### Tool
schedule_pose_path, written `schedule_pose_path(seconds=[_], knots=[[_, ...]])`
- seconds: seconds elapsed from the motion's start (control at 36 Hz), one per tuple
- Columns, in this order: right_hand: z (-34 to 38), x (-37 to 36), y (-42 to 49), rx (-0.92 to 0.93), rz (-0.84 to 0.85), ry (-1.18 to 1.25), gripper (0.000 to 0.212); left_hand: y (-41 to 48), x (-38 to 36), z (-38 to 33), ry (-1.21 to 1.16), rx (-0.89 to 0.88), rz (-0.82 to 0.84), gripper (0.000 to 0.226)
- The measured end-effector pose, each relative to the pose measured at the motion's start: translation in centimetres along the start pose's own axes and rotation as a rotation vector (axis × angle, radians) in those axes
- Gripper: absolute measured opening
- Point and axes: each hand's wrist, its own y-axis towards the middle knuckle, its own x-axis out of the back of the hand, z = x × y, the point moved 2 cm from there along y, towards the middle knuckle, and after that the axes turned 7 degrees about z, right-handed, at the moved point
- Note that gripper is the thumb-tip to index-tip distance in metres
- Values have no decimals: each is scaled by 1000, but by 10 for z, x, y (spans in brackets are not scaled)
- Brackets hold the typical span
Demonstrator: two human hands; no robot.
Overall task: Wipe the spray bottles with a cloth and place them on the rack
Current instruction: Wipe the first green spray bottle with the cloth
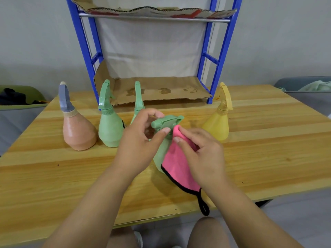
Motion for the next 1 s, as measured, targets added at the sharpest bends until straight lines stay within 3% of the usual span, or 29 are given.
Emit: schedule_pose_path(seconds=[0.17,0.36,0.58,0.72,0.86,1.0], knots=[[-4,-8,5,-110,35,-22,28,3,3,-1,-2,5,0,28],[-18,2,14,-318,213,328,14,6,9,2,-105,6,62,33],[-18,7,8,-267,219,373,12,9,9,1,204,-115,-4,35],[-13,3,-1,-234,180,381,15,8,15,5,443,-213,-152,34],[-2,-2,-11,-166,168,373,15,6,18,2,416,-277,-70,35],[6,-7,-17,-119,126,366,25,-3,15,-4,281,-196,-15,28]])
